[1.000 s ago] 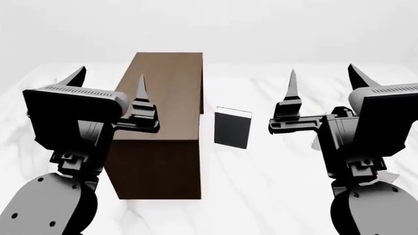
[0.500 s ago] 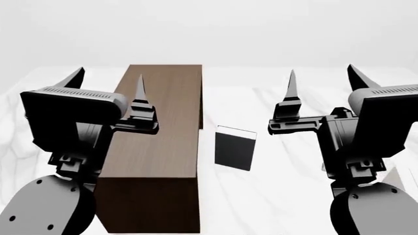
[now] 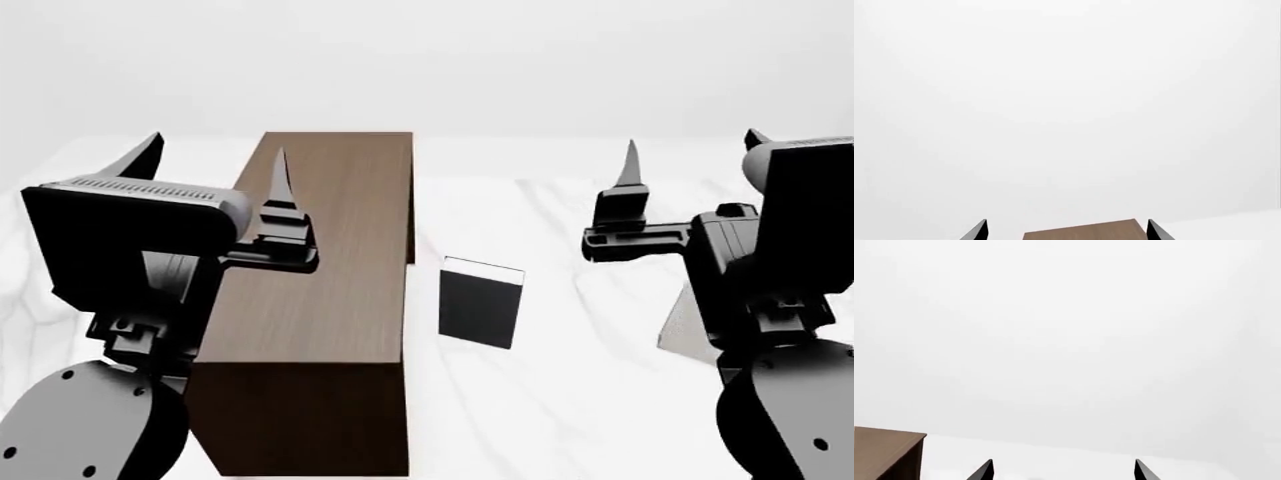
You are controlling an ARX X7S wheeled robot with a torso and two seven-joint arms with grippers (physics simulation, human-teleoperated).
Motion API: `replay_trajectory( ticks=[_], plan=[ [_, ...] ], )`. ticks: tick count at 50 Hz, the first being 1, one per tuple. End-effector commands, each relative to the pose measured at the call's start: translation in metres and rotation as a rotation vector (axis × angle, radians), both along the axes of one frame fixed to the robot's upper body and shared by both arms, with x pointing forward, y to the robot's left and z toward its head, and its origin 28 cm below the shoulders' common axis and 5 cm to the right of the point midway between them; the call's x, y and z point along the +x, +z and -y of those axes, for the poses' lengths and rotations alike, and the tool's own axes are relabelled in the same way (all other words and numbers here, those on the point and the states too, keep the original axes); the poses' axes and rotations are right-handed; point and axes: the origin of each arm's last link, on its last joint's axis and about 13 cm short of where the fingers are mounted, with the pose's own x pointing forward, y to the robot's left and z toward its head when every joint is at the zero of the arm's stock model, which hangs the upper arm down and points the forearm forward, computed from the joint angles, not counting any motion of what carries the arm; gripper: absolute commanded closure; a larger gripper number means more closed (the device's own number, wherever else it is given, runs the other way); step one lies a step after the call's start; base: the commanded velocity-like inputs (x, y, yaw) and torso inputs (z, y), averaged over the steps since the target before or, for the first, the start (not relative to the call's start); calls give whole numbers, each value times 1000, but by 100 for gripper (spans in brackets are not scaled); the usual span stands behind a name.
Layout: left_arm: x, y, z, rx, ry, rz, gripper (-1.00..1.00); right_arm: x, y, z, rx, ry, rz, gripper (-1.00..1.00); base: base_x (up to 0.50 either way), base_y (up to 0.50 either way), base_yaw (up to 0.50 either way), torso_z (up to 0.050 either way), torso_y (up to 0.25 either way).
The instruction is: Pick up the book on the right and place it under the cabinet shelf.
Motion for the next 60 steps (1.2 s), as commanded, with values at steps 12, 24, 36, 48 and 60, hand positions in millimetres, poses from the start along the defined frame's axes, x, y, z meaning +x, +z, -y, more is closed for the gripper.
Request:
replay_trajectory(
  ticks=[12, 24, 36, 48, 60],
  plan=[
    [2, 2, 0, 8, 3, 7, -100, -16, 38, 46, -69, -52, -174, -100, 0, 0, 0, 0, 0],
    [1, 9, -1, 12, -1, 22, -100, -24, 61, 65, -115, -68, -272, -100, 0, 0, 0, 0, 0],
    [2, 9, -2, 15, 0, 23, -100, -30, 59, 83, -74, -65, -423, -100, 0, 0, 0, 0, 0],
    [2, 8, -2, 16, -4, 24, -100, -33, 39, 101, -32, -90, -529, -100, 0, 0, 0, 0, 0],
    [1, 5, -3, 20, 0, 19, -100, -36, 27, 114, 17, -147, -608, -100, 0, 0, 0, 0, 0]
  ],
)
